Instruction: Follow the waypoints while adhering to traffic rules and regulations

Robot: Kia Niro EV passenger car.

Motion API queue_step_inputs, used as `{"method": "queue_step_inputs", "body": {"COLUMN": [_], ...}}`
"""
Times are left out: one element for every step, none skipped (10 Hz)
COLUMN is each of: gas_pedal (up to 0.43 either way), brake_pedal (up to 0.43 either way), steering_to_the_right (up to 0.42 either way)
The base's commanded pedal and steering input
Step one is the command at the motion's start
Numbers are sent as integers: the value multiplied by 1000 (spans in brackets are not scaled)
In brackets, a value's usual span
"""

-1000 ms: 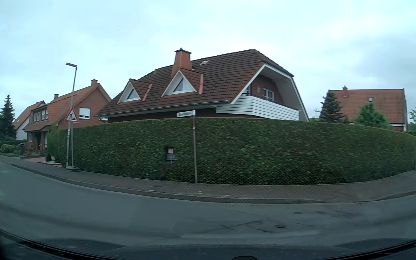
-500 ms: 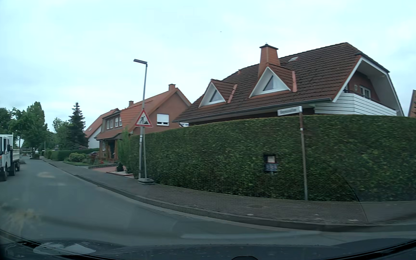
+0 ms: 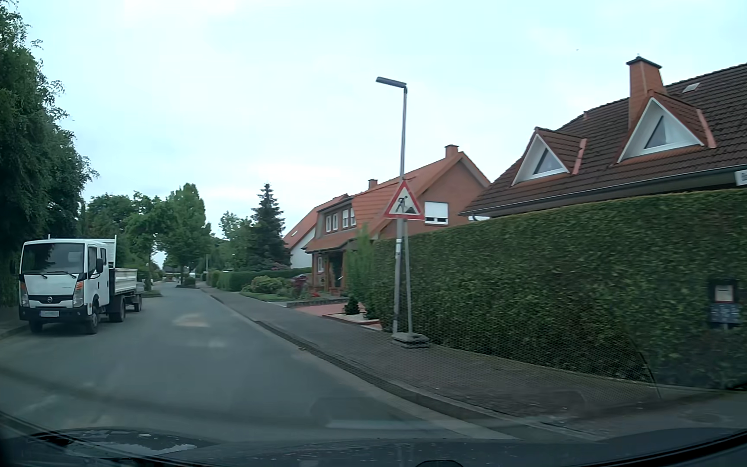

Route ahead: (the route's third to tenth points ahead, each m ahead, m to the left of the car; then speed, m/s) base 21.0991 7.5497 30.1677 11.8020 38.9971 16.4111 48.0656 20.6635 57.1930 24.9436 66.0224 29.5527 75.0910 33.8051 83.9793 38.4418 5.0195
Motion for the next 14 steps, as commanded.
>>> {"method": "queue_step_inputs", "body": {"gas_pedal": [157,157,157,157,157,157,157,169,169,169,169,169,169,169], "brake_pedal": [0,0,0,0,0,0,0,0,0,0,0,0,0,0], "steering_to_the_right": [-333,-295,-255,-230,-223,-221,-220,-218,-209,-195,-169,-147,-132,-104]}}
